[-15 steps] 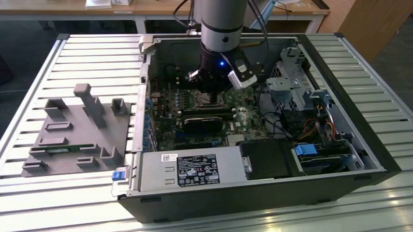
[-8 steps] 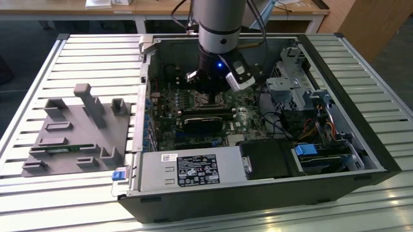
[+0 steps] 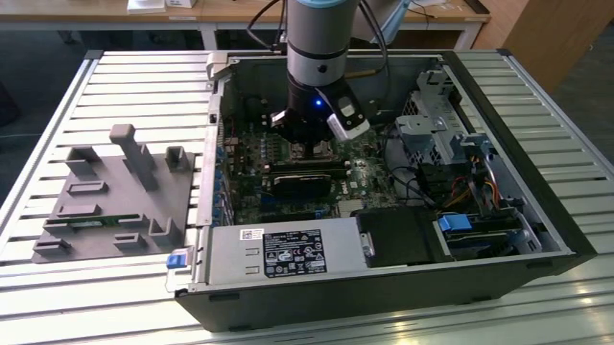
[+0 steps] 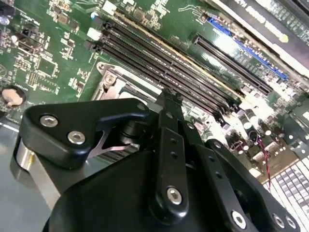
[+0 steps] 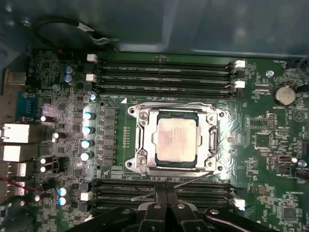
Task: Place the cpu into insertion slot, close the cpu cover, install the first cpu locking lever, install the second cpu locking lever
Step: 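Install the second cpu locking lever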
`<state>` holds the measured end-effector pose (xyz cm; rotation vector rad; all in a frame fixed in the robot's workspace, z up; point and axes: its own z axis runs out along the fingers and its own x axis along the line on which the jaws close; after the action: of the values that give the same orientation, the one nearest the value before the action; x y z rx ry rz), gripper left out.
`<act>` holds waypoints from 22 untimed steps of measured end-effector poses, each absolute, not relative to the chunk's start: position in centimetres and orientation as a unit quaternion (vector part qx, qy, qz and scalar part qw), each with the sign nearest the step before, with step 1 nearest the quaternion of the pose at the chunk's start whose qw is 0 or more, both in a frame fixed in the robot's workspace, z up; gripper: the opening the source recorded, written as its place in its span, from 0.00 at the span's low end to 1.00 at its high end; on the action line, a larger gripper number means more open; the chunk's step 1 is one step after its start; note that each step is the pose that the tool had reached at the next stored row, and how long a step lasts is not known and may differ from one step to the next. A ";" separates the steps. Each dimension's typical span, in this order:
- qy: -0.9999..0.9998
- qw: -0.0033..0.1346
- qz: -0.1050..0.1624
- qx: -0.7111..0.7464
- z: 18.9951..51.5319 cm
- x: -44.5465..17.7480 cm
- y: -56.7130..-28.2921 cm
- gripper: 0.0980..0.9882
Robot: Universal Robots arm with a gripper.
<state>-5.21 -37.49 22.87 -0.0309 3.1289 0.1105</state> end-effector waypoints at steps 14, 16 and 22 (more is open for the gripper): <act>0.998 0.006 0.058 -0.010 22.2 -6.0 -38.5 0.01; 0.998 0.006 0.058 -0.010 22.0 -6.1 -38.5 0.01; 0.998 0.005 0.058 -0.010 21.0 -6.3 -38.5 0.01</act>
<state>-6.26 -38.53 21.04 -0.0304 3.1252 0.1816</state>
